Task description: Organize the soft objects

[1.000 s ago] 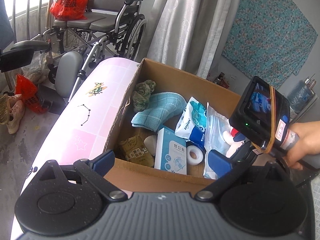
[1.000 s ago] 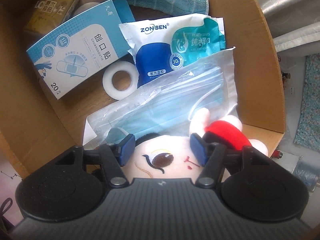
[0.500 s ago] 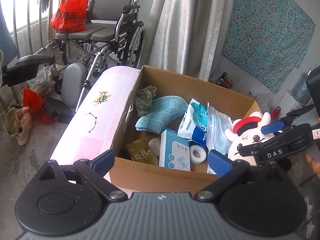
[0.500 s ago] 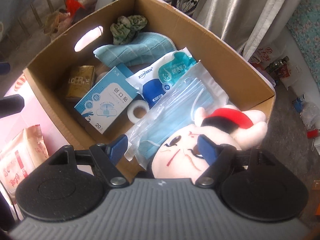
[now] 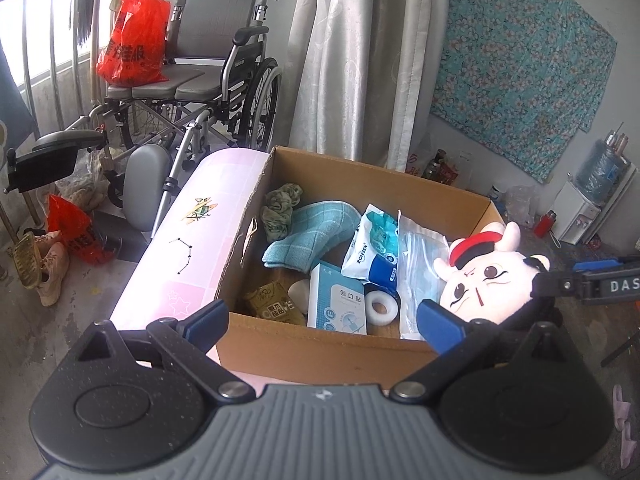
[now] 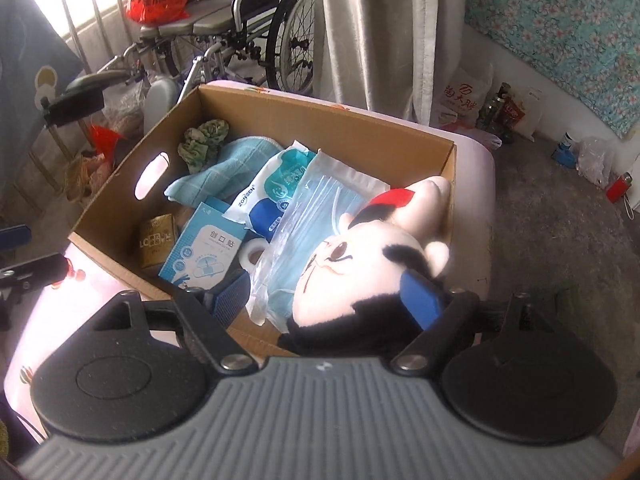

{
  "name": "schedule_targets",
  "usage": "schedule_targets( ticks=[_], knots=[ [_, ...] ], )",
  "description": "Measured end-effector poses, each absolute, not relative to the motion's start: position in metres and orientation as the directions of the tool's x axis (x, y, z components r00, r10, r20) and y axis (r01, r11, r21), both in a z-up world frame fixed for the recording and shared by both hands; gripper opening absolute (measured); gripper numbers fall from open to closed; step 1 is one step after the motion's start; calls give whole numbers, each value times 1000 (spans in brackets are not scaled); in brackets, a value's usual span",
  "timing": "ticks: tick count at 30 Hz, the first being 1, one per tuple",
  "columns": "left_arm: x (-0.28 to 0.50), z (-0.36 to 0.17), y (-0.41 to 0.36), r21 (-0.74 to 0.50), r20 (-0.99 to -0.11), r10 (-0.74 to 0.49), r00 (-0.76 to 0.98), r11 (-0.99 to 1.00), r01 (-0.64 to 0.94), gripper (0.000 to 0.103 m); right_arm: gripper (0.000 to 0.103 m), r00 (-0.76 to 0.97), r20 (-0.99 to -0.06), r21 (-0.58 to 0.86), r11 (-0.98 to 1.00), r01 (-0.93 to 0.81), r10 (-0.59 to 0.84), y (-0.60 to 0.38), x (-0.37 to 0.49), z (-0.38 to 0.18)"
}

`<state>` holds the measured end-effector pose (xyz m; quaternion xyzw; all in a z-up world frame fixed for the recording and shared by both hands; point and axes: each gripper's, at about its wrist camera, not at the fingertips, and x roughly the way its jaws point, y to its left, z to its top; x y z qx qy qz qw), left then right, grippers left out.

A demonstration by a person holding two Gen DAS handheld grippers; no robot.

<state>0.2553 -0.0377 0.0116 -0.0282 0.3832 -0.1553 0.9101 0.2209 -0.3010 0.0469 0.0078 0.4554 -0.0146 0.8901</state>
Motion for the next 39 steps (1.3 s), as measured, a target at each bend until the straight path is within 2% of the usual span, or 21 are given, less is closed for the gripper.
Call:
schedule_targets(
  ticks=[5, 11, 17, 21, 24, 30, 33, 36, 39],
  knots=[
    [235, 24, -39, -132, -661, -300, 687, 949, 287, 103, 102, 695, -719, 82, 990, 115, -22, -304, 154, 73],
    [205, 43, -42, -66, -648, -279, 709, 948, 312, 103, 102, 789, -601, 91, 969, 229, -130, -299, 73, 87],
    [174, 59, -49, -25, -638, -259, 725, 948, 317, 103, 102, 799, -543, 46, 941, 336, -259, -292, 13, 81],
    [161, 65, -61, 60, -640, -144, 755, 970, 235, 103, 102, 779, -488, -54, 905, 422, -393, -284, -16, 82],
    [155, 66, -73, 111, -631, -123, 766, 963, 247, 103, 102, 787, -449, -44, 890, 455, -424, -285, -32, 89],
    [157, 62, -88, 46, -649, -190, 736, 957, 288, 103, 102, 817, -431, 16, 902, 432, -383, -292, -40, 103],
    [162, 58, -96, 102, -642, -122, 757, 965, 242, 103, 102, 834, -422, 29, 914, 404, -356, -290, -37, 107],
    [173, 50, -102, 168, -658, -60, 751, 960, 224, 103, 102, 841, -463, 49, 939, 340, -281, -290, -20, 99],
    [184, 42, -99, 159, -686, -60, 725, 960, 229, 103, 102, 810, -533, 87, 936, 342, -246, -289, 6, 87]
  ],
)
